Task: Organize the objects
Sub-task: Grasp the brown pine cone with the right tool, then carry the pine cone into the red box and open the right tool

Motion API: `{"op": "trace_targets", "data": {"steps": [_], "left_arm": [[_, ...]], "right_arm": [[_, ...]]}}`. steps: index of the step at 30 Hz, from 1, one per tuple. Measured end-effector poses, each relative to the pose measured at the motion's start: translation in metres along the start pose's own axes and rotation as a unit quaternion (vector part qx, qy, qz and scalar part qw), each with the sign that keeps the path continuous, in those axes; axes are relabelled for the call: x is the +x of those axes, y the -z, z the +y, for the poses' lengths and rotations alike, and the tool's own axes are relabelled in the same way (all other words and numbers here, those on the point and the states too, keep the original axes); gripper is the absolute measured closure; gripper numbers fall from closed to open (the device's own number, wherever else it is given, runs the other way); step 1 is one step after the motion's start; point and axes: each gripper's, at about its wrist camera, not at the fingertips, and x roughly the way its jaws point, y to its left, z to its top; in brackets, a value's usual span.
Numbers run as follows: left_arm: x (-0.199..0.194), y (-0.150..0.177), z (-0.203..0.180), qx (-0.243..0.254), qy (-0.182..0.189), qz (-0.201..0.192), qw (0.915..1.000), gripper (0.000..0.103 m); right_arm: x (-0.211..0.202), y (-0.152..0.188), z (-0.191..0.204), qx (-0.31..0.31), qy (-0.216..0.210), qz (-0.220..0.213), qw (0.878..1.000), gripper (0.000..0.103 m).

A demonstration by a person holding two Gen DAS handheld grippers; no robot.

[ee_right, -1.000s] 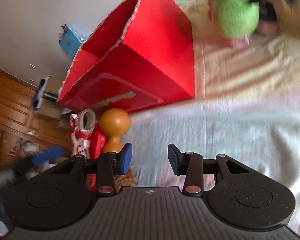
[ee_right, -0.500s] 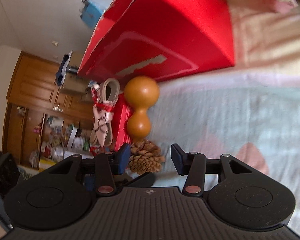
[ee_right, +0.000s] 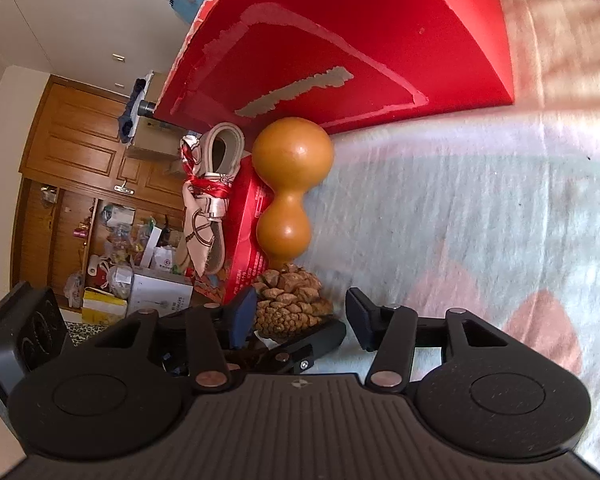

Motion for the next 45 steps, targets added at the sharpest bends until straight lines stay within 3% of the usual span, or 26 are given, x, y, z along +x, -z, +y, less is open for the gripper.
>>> {"op": "trace_targets", "data": {"steps": [3, 10, 15, 19, 24, 30, 39, 45], "left_arm": [[-0.002, -0.001, -0.002, 0.005, -0.001, 0.000, 1.0000, 0.056], [-0.015, -0.008, -0.017, 0.026, 0.017, -0.015, 0.9994, 0.056], [-0.036, -0.023, -0.036, 0.055, 0.052, -0.048, 0.9960, 0.057], [-0.062, -0.037, -0.057, 0.087, 0.075, -0.093, 0.9890, 0.057], [-0.077, -0.079, -0.059, 0.105, 0.110, -0.149, 0.9772, 0.057], [-0.081, -0.125, -0.042, 0.104, 0.147, -0.194, 0.9644, 0.057], [-0.019, -0.182, 0.010, 0.056, 0.228, -0.132, 0.9630, 0.057], [0.008, -0.191, 0.026, 0.058, 0.257, -0.084, 0.9609, 0.057]], "right_arm": [[0.000, -0.001, -0.001, 0.004, -0.018, 0.007, 1.000, 0.061], [-0.025, 0.000, -0.002, 0.013, -0.023, -0.013, 1.000, 0.061], [-0.062, -0.001, 0.008, 0.004, -0.010, -0.059, 0.998, 0.061], [-0.094, -0.005, 0.024, -0.014, 0.005, -0.112, 0.994, 0.061], [-0.124, -0.021, 0.055, -0.061, 0.036, -0.175, 0.982, 0.061], [-0.120, -0.060, 0.080, -0.104, 0.075, -0.212, 0.969, 0.061], [-0.056, -0.119, 0.091, -0.137, 0.207, -0.158, 0.956, 0.061], [-0.036, -0.129, 0.085, -0.109, 0.253, -0.139, 0.951, 0.061]]}}
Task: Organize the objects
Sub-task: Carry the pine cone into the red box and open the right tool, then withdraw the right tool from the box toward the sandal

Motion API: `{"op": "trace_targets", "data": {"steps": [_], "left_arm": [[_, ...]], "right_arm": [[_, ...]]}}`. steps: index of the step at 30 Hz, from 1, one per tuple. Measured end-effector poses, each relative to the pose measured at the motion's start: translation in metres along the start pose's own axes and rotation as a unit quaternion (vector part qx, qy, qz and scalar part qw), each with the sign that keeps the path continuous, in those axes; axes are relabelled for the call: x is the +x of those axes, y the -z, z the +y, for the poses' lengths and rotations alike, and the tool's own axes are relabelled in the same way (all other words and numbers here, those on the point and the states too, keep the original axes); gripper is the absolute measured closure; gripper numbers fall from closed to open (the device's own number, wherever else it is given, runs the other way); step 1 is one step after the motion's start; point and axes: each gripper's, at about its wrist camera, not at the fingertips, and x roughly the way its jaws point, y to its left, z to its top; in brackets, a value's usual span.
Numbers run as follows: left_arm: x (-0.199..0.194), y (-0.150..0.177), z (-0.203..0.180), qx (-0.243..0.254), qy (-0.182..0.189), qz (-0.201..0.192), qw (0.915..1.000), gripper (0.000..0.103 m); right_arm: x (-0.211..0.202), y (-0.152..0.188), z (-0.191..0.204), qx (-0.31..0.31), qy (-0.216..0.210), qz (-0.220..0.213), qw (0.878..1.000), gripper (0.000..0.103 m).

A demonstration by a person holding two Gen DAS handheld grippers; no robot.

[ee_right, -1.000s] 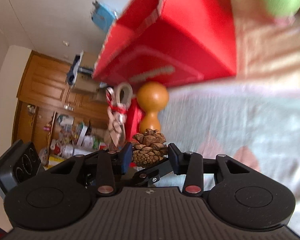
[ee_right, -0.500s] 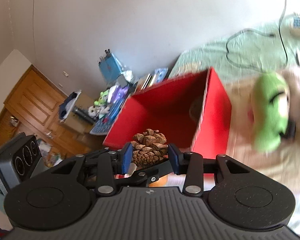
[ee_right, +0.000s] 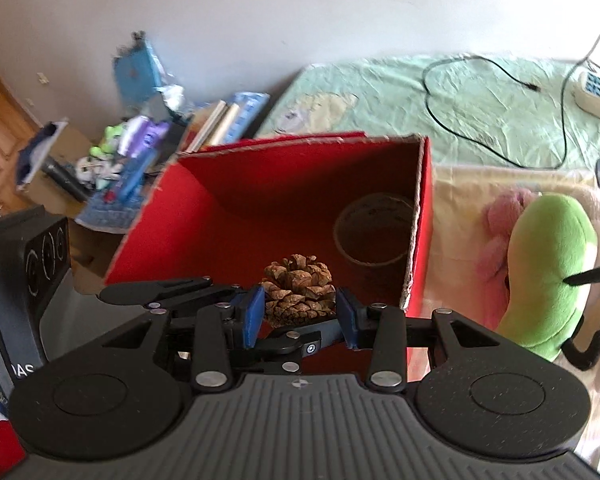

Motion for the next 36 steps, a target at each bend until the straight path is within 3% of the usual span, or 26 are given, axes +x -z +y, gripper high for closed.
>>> {"op": "trace_targets", "data": {"steps": [6, 11, 16, 26, 31, 36], "left_arm": [[0.017, -0.004, 0.004, 0.017, 0.028, 0.034, 0.9989, 0.057], [0.026, -0.003, 0.001, 0.045, 0.030, 0.049, 0.9974, 0.053], [0.026, -0.004, 0.012, 0.042, 0.040, 0.055, 0.9968, 0.053], [-0.009, 0.000, 0.027, 0.070, -0.001, 0.018, 0.9974, 0.044], [-0.031, -0.001, 0.043, 0.064, -0.031, -0.006, 0.9975, 0.041], [-0.051, -0.008, 0.065, 0.029, -0.076, -0.032, 0.9962, 0.041]], "right_arm": [[0.005, 0.002, 0.003, 0.019, 0.056, 0.007, 0.998, 0.060], [0.004, 0.008, 0.002, 0.033, 0.068, 0.002, 0.997, 0.062], [-0.002, 0.015, 0.006, 0.043, 0.073, -0.024, 0.996, 0.063], [-0.010, 0.016, -0.003, 0.092, 0.075, -0.072, 0.990, 0.063], [-0.013, 0.010, -0.014, 0.142, 0.019, -0.080, 0.986, 0.063], [-0.007, -0.004, -0.002, 0.137, 0.008, -0.080, 0.987, 0.063]]}}
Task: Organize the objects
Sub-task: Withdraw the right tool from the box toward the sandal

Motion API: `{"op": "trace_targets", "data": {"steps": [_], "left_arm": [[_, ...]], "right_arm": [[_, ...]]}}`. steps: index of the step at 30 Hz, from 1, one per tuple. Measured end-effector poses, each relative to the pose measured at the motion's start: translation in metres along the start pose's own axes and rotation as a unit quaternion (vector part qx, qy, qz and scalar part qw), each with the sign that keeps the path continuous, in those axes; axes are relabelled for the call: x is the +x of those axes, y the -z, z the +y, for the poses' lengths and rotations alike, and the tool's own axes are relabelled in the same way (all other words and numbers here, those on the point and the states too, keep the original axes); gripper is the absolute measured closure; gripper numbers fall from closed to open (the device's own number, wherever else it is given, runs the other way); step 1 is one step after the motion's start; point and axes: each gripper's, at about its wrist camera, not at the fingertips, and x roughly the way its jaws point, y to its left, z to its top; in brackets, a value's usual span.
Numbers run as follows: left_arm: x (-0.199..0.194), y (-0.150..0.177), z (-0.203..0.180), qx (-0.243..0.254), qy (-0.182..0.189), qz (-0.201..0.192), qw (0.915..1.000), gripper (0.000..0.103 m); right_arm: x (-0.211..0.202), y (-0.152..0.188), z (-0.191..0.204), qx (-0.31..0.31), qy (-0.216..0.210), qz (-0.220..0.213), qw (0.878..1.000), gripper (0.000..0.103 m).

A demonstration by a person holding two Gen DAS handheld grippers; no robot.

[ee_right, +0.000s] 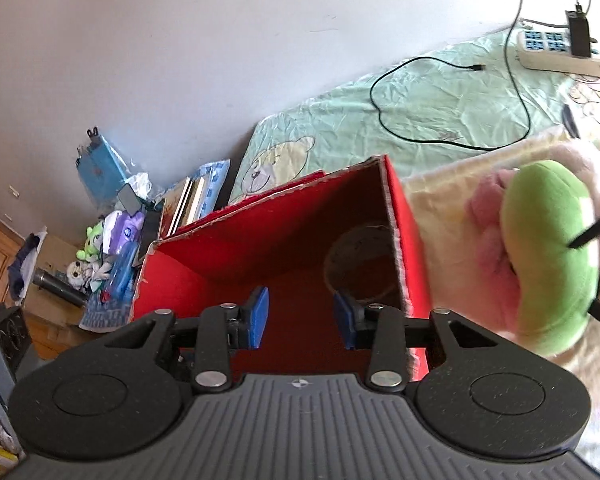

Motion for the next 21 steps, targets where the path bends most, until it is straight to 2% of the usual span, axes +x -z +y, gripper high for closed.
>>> {"op": "trace_targets", "data": {"steps": [5, 7, 12, 14, 21], "left_arm": [[0.001, -0.001, 0.007, -0.016, -0.018, 0.007, 0.9997, 0.041], [0.005, 0.001, 0.002, -0.013, -0.031, 0.013, 0.9993, 0.034], [0.003, 0.006, -0.005, 0.000, -0.067, 0.020, 0.9975, 0.030], [0.001, 0.007, -0.009, 0.000, -0.078, 0.022, 0.9967, 0.025], [-0.006, 0.011, -0.033, 0.007, -0.134, 0.025, 0.9906, 0.020]], "right_arm": [[0.012, 0.002, 0.010, 0.000, -0.012, 0.018, 1.000, 0.063], [0.015, 0.006, 0.016, -0.016, 0.005, 0.021, 1.000, 0.063], [0.013, 0.016, 0.022, -0.053, 0.039, 0.011, 0.998, 0.063], [0.011, 0.019, 0.021, -0.060, 0.050, 0.007, 0.997, 0.062], [-0.008, 0.033, 0.017, -0.076, 0.065, -0.002, 0.995, 0.061]]}}
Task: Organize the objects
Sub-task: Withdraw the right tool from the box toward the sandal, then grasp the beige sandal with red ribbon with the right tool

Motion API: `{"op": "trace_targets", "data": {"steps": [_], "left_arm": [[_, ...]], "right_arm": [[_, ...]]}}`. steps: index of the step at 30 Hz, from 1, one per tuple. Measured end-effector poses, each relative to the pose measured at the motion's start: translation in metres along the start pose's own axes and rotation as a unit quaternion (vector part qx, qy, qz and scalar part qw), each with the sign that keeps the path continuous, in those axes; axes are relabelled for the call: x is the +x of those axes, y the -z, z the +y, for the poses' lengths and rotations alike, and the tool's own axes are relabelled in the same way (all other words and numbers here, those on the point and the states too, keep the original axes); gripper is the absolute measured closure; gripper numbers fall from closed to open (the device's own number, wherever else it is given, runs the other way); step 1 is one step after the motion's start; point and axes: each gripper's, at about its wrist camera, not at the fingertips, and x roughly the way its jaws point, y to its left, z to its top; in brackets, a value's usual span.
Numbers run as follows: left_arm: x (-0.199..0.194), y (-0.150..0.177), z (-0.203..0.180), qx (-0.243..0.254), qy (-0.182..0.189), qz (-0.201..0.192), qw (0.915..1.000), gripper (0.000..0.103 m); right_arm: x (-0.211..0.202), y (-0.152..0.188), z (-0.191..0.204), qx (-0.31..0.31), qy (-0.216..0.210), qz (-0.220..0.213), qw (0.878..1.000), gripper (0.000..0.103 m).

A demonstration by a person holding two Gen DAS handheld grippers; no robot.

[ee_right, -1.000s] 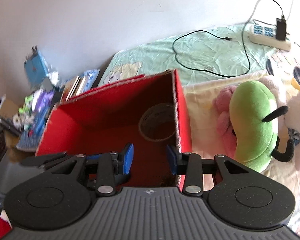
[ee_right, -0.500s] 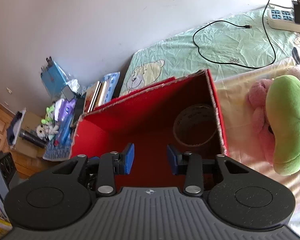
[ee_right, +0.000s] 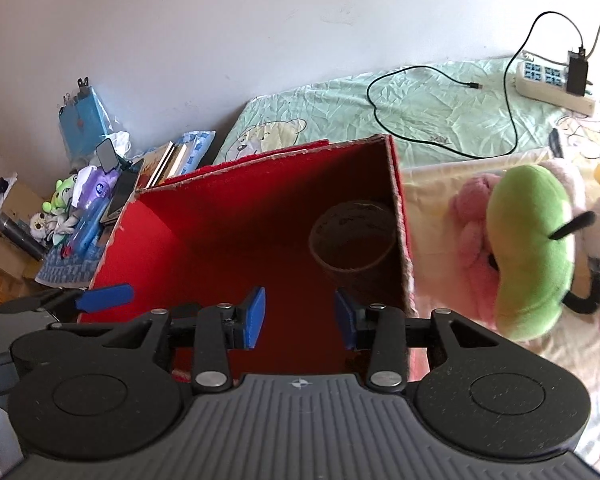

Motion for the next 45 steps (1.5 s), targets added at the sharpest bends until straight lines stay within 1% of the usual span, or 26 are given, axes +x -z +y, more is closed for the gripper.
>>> {"op": "trace_targets", "data": {"steps": [5, 8, 10, 12, 14, 19, 22, 23, 24, 27, 33, 45], "left_arm": [[-0.016, 0.008, -0.019, 0.005, -0.033, -0.003, 0.9994, 0.014], [-0.027, 0.014, -0.031, 0.010, -0.053, -0.009, 0.9985, 0.011], [-0.031, 0.017, -0.038, 0.009, -0.066, -0.006, 0.9977, 0.011], [-0.034, 0.021, -0.043, 0.000, -0.074, 0.001, 0.9973, 0.011], [-0.039, 0.025, -0.048, -0.008, -0.081, 0.005, 0.9966, 0.011], [-0.052, 0.037, -0.062, -0.020, -0.102, 0.002, 0.9945, 0.011], [-0.058, 0.043, -0.069, -0.029, -0.112, 0.004, 0.9933, 0.011], [-0.059, 0.045, -0.071, -0.031, -0.116, 0.005, 0.9927, 0.011], [-0.060, 0.047, -0.074, -0.032, -0.120, 0.006, 0.9923, 0.011], [-0.061, 0.055, -0.081, -0.035, -0.127, 0.012, 0.9912, 0.011], [-0.059, 0.067, -0.093, -0.037, -0.138, 0.030, 0.9893, 0.012], [-0.052, 0.084, -0.111, -0.030, -0.147, 0.061, 0.9867, 0.016]], "right_arm": [[-0.018, 0.008, -0.009, 0.002, -0.001, -0.008, 1.000, 0.061], [-0.028, 0.012, -0.016, 0.002, -0.006, 0.000, 1.000, 0.061], [-0.033, 0.017, -0.019, 0.001, -0.015, 0.004, 1.000, 0.061], [-0.041, 0.021, -0.021, -0.007, -0.021, -0.004, 1.000, 0.060], [-0.048, 0.024, -0.022, -0.018, -0.027, -0.003, 0.999, 0.060], [-0.059, 0.035, -0.028, -0.031, -0.046, -0.010, 0.998, 0.060], [-0.063, 0.041, -0.034, -0.030, -0.055, -0.012, 0.998, 0.057], [-0.064, 0.043, -0.036, -0.030, -0.058, -0.013, 0.998, 0.052], [-0.065, 0.045, -0.038, -0.029, -0.061, -0.015, 0.998, 0.052], [-0.067, 0.052, -0.041, -0.034, -0.066, -0.013, 0.997, 0.050], [-0.067, 0.064, -0.042, -0.041, -0.077, 0.003, 0.996, 0.049], [-0.062, 0.080, -0.052, -0.031, -0.076, 0.031, 0.996, 0.049]]}}
